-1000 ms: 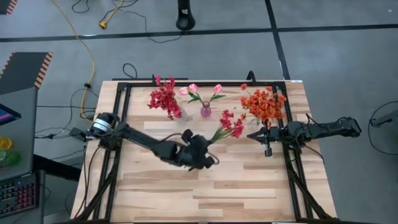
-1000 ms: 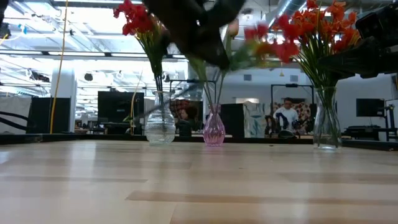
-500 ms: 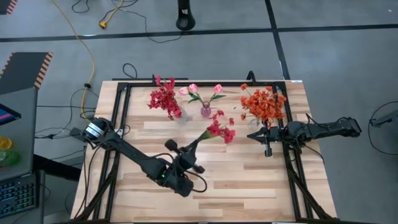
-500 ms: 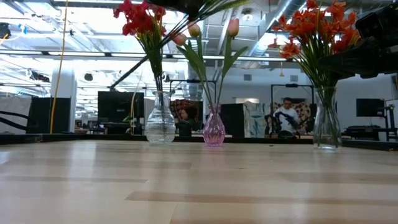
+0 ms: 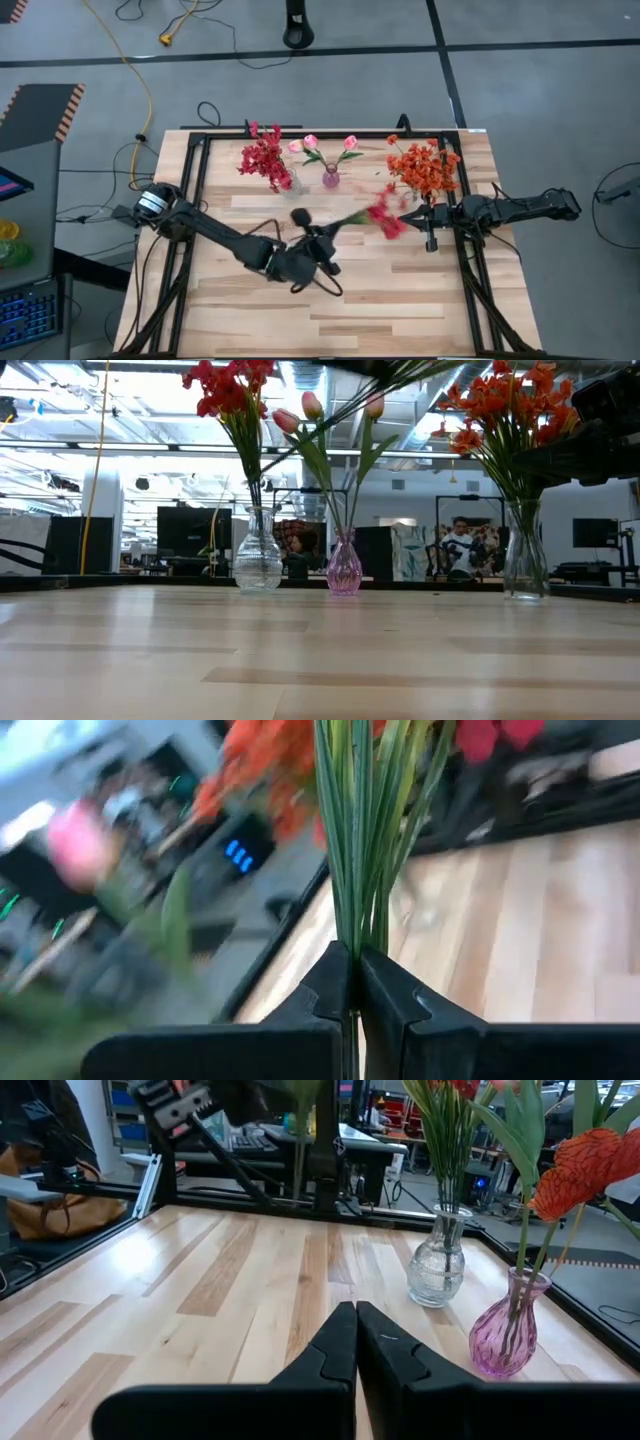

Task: Sort flowers into vase by color
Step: Put the red flowers into the left transparent vase

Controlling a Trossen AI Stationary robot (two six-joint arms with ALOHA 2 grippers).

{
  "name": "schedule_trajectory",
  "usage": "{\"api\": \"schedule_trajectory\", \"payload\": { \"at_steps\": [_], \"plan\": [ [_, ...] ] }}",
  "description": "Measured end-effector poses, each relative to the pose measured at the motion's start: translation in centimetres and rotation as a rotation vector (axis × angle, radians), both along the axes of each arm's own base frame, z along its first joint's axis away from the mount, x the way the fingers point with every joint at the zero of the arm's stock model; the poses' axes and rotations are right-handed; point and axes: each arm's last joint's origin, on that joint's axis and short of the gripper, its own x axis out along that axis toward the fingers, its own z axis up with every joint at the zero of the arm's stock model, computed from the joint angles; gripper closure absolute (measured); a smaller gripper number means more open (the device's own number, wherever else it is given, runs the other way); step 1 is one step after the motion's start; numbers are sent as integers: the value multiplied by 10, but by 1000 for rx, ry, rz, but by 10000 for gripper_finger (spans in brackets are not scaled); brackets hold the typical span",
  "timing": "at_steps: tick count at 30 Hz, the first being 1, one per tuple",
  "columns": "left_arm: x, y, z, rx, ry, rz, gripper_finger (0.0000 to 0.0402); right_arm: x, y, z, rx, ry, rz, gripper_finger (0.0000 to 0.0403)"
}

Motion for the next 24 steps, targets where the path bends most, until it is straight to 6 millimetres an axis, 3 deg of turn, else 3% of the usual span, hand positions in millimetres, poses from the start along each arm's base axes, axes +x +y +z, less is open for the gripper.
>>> {"api": "schedule_trajectory", "payload": {
  "at_steps": [5, 13, 17, 24],
  "plan": [
    [17, 24, 14, 57, -23, -175, 401, 0, 0, 0, 0, 0, 0, 368],
    [25, 54, 14, 118, -95, -327, 401, 0, 0, 0, 0, 0, 0, 368],
    [5, 65, -1, 217, -202, -371, 401, 0, 0, 0, 0, 0, 0, 368],
    [-44, 77, -6, 300, -265, -362, 401, 0, 0, 0, 0, 0, 0, 368]
  ]
}}
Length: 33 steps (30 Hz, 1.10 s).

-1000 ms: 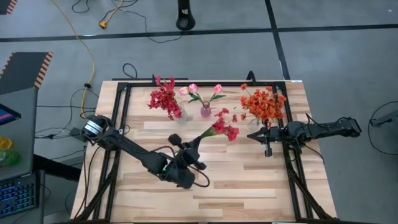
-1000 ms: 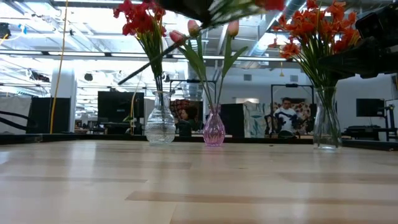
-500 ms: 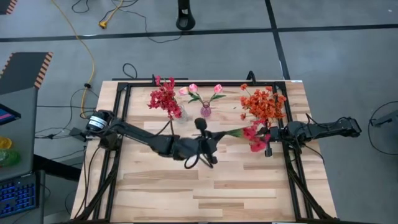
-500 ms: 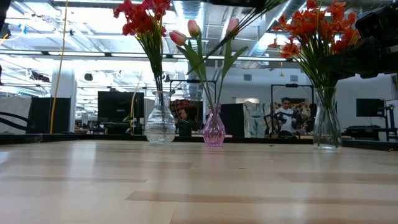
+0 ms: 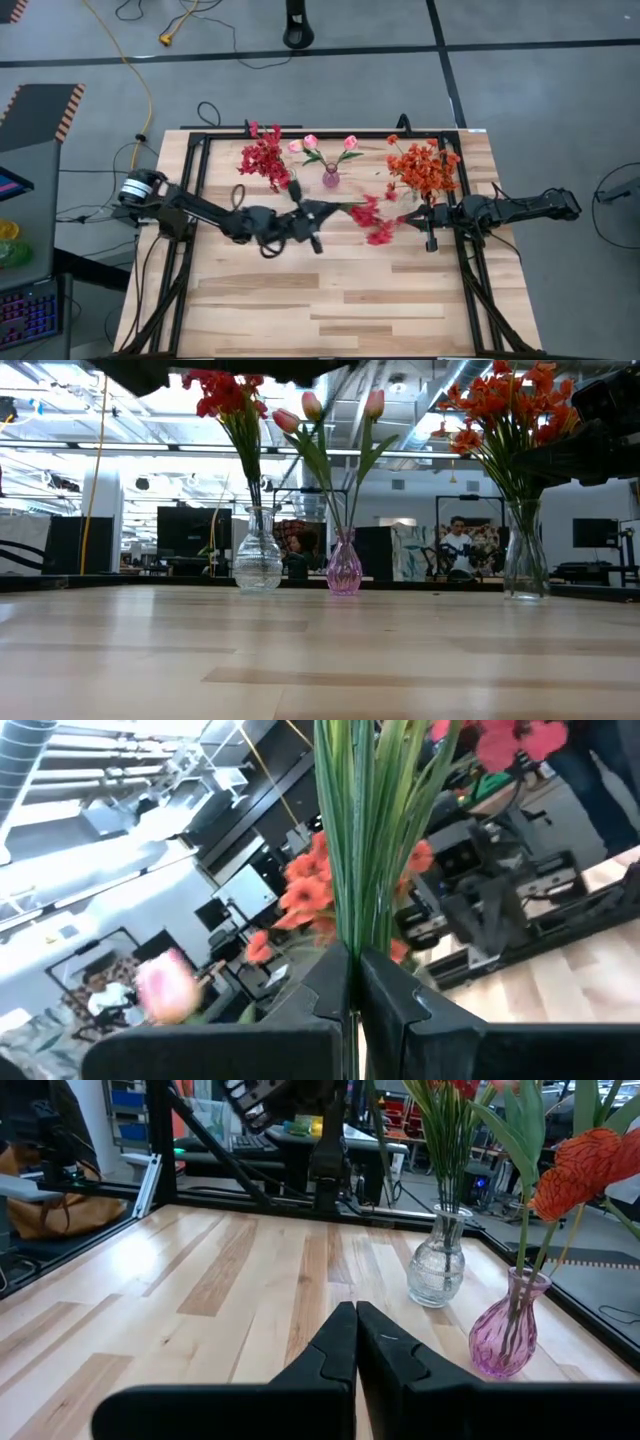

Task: Sort flowers into vase by color
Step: Put the red flowers into the left transparent vase

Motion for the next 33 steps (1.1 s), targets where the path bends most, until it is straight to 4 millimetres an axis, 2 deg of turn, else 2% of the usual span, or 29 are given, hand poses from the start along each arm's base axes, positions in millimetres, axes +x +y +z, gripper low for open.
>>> {"api": "schedule_trajectory", "payload": {
  "at_steps": [8, 13, 21, 33],
  "plan": [
    [-46, 32, -10, 49, -41, -111, 401, 0, 0, 0, 0, 0, 0, 368],
    [-63, 45, -22, 83, -105, -153, 401, 0, 0, 0, 0, 0, 0, 368],
    [-68, 51, -22, 169, -128, -116, 401, 0, 0, 0, 0, 0, 0, 368],
    [-69, 73, -23, 103, -141, -61, 401, 0, 0, 0, 0, 0, 0, 368]
  ]
}}
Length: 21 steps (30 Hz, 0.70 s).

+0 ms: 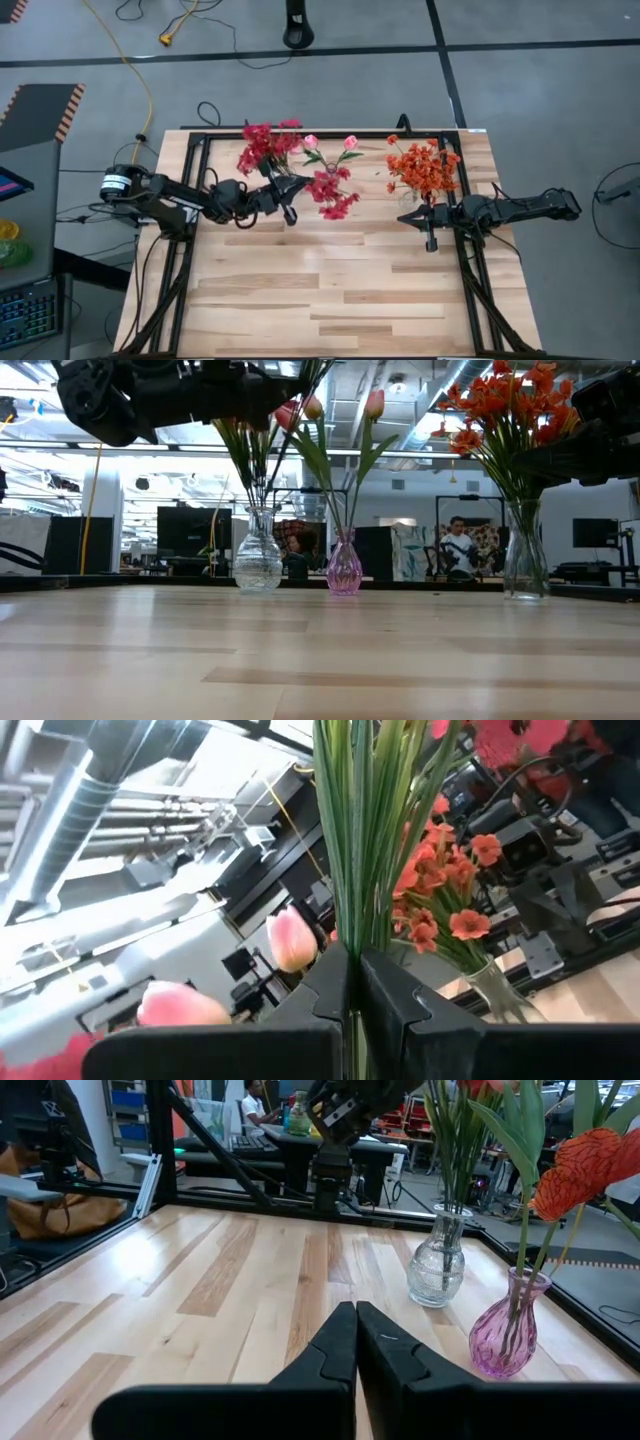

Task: Sort flowers into vase by color
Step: Put the red flowers into the left transparent vase

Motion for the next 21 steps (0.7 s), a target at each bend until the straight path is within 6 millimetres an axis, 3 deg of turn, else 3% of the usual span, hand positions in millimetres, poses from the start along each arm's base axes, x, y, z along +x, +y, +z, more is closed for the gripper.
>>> {"api": "schedule_trajectory", "payload": {
  "at_steps": [21],
  "plan": [
    [-2, 9, -2, -215, -52, 125, 401, 0, 0, 0, 0, 0, 0, 368]
  ]
}}
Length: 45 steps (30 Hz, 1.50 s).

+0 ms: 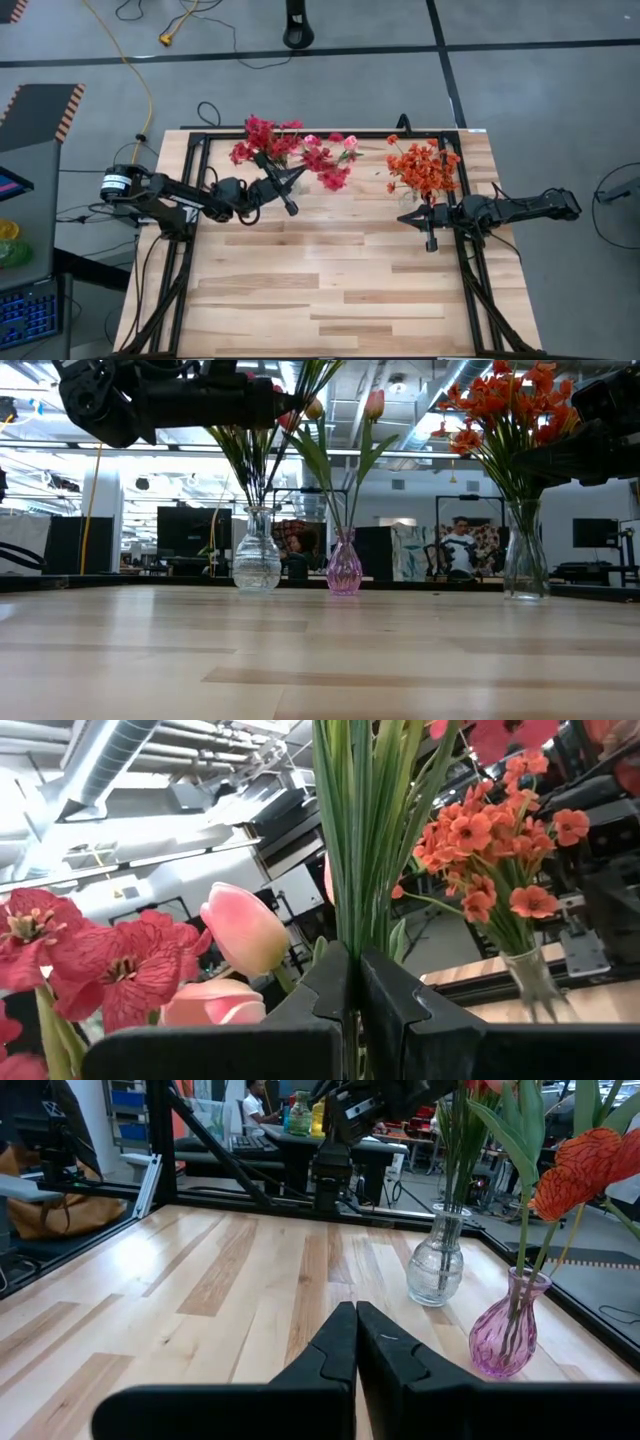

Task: Sort flowers into vase by color
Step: Put the red flowers into the left transparent vase, then return to Home Position

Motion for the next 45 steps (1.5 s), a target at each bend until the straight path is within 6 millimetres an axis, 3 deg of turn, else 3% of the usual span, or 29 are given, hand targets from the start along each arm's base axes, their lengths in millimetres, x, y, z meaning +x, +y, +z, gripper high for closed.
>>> {"api": "schedule_trajectory", "payload": {
  "at_steps": [8, 25, 45],
  "plan": [
    [0, -1, 0, -74, -32, 21, 400, 0, 0, 0, 0, 0, 0, 368],
    [-2, -11, -1, -195, -79, 149, 352, 0, 0, 0, 0, 0, 0, 368],
    [-10, -35, 7, -290, -142, 239, 271, 0, 0, 0, 0, 0, 0, 368]
  ]
}}
